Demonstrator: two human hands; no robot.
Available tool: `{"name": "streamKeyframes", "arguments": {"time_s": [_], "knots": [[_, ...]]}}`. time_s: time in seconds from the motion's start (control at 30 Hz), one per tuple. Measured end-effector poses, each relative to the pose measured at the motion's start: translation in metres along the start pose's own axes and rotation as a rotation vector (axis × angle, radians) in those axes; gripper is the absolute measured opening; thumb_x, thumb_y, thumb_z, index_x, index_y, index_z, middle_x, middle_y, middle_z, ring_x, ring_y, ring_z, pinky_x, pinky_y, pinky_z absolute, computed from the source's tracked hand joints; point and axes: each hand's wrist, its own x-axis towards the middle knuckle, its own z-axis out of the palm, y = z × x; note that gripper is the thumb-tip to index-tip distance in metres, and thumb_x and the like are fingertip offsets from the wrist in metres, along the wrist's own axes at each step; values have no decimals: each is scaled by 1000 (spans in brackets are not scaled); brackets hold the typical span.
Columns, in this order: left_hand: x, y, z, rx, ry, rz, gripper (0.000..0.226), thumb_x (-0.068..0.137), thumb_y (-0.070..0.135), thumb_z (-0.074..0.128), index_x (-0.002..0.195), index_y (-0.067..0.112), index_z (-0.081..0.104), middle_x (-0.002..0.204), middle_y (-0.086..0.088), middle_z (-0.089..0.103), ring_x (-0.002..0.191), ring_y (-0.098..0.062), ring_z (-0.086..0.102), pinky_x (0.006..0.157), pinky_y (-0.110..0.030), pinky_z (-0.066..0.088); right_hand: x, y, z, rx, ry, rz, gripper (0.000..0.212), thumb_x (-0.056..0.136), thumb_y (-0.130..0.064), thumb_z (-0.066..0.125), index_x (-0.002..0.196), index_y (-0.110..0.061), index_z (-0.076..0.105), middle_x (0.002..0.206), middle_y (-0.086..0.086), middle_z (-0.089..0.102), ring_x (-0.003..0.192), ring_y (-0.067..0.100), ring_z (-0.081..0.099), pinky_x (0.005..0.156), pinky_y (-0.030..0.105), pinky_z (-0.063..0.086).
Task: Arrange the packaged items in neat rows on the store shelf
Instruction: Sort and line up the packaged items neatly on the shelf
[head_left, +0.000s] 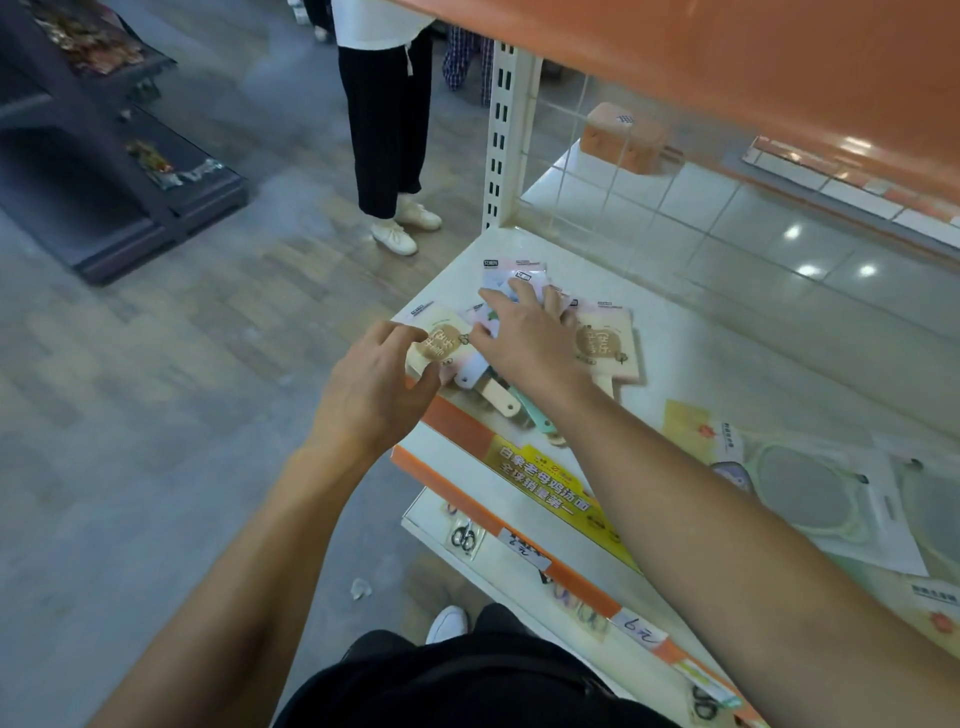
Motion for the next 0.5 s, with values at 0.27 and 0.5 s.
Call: {"name": "streamKeyframes", "arguments": {"time_s": [0.27, 0.5], "knots": [[6, 3, 6, -16, -21, 64, 37, 89, 36, 58, 122, 18, 57, 128, -2, 54, 112, -27, 55, 90, -44, 46, -17, 0, -12, 87, 86, 13, 57, 93, -54, 48, 144, -29, 42, 151, 3, 38, 141, 35, 25, 112, 54, 26], [5, 33, 21, -37, -35, 282, 42, 82, 35, 53, 114, 9, 61, 115, -14, 60, 97, -39, 59, 78, -47, 50, -70, 25, -31, 184, 168, 125, 46, 92, -37, 56, 134, -21, 53, 141, 4, 46, 128, 32, 40, 105, 43, 39]]}}
